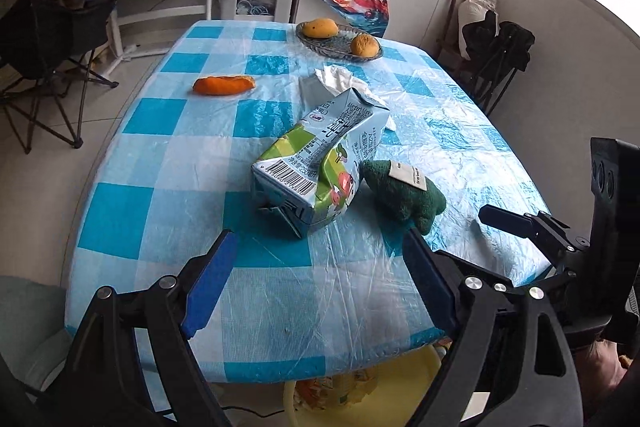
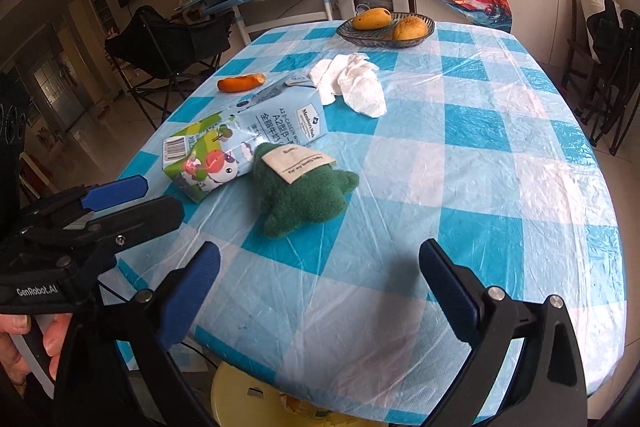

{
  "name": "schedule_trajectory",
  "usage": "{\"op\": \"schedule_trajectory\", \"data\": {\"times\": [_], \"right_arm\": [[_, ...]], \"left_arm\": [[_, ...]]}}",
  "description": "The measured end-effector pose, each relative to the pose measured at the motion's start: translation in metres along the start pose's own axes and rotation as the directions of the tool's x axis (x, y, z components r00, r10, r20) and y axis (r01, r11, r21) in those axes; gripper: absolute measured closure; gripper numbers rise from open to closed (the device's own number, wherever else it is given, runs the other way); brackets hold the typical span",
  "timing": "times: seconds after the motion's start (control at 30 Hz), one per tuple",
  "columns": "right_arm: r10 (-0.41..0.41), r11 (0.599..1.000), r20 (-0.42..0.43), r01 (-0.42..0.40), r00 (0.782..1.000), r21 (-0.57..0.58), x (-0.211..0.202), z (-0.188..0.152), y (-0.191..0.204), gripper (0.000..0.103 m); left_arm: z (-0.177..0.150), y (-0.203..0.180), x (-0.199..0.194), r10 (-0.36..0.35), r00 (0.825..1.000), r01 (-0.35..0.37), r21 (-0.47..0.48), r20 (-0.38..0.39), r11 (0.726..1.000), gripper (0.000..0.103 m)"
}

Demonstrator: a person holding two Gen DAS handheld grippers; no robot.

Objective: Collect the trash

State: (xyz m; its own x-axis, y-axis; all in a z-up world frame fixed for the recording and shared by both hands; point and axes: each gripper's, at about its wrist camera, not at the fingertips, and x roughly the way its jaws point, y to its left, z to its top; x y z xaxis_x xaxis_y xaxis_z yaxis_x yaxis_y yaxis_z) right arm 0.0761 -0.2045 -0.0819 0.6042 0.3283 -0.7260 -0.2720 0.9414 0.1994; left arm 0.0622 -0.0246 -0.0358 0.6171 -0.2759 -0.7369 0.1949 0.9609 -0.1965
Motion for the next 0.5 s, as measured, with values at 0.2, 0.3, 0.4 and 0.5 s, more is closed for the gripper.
{"op": "schedule_trajectory", "data": {"times": [0.2, 0.3, 0.4, 0.5], "right_arm": [[-0.031, 0.999, 0.028, 0.032, 0.999, -0.022, 0.0, 0.005, 0.001, 0.008], [-0.038, 0.998, 0.033, 0.039, 0.999, -0.04, 0.006, 0.01, 0.005, 0.008], [-0.028, 0.998, 0.037, 0.03, 0.999, -0.056, 0.013, 0.015, 0.01, 0.008], [-0.017, 0.997, 0.041, 0.02, 0.999, -0.073, 0.019, 0.02, 0.014, 0.008]], "left_arm": [[0.001, 0.003, -0.007, 0.002, 0.999, -0.002, -0.019, 0.035, 1.0, 0.022], [0.004, 0.006, -0.009, 0.007, 0.998, -0.005, -0.03, 0.057, 1.0, 0.021], [0.008, 0.01, -0.009, 0.012, 0.997, -0.007, -0.058, 0.074, 0.998, 0.021], [0.012, 0.012, -0.007, 0.014, 0.996, -0.008, -0.071, 0.083, 0.997, 0.02]]}}
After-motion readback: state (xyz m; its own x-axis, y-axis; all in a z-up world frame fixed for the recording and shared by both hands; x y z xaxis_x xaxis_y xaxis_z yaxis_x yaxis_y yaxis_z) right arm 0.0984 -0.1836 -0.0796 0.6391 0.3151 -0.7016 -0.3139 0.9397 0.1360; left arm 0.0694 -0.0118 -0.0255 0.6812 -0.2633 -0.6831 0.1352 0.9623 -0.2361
